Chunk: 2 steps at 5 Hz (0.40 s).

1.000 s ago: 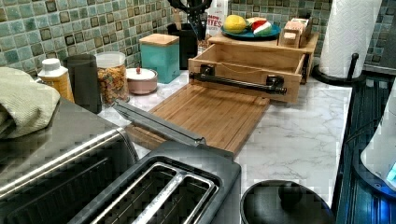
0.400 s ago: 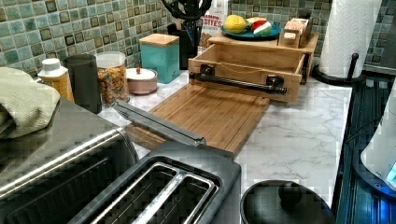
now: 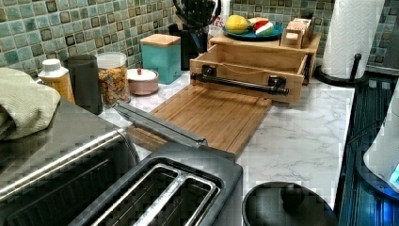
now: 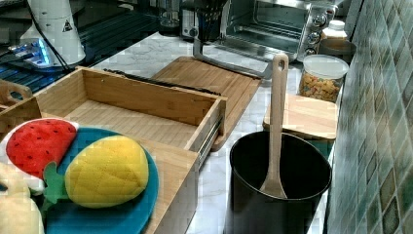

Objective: Close the drawer.

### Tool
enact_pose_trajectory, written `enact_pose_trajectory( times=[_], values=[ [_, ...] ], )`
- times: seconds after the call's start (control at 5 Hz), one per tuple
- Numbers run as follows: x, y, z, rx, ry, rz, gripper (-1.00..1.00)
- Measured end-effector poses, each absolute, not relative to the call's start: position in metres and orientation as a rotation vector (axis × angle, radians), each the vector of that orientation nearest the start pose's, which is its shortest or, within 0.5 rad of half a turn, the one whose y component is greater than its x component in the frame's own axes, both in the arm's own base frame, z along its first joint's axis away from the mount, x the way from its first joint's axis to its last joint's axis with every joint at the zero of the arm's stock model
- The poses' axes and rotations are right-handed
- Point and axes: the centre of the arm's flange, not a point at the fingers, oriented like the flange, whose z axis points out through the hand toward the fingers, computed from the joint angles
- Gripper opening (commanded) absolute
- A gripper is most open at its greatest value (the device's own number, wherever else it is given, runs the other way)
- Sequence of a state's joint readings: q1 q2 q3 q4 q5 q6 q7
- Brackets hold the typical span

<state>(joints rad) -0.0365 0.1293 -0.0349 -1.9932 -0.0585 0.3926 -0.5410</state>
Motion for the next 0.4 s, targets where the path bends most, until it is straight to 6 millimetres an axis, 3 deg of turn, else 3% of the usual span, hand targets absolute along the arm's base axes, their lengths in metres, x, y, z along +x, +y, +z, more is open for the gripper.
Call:
enact_pose_trajectory(
  times=[0.4],
  values=[
    [0.553, -0.04, 0.354, -3.189, 0.344, 0.119, -1.0]
  ],
)
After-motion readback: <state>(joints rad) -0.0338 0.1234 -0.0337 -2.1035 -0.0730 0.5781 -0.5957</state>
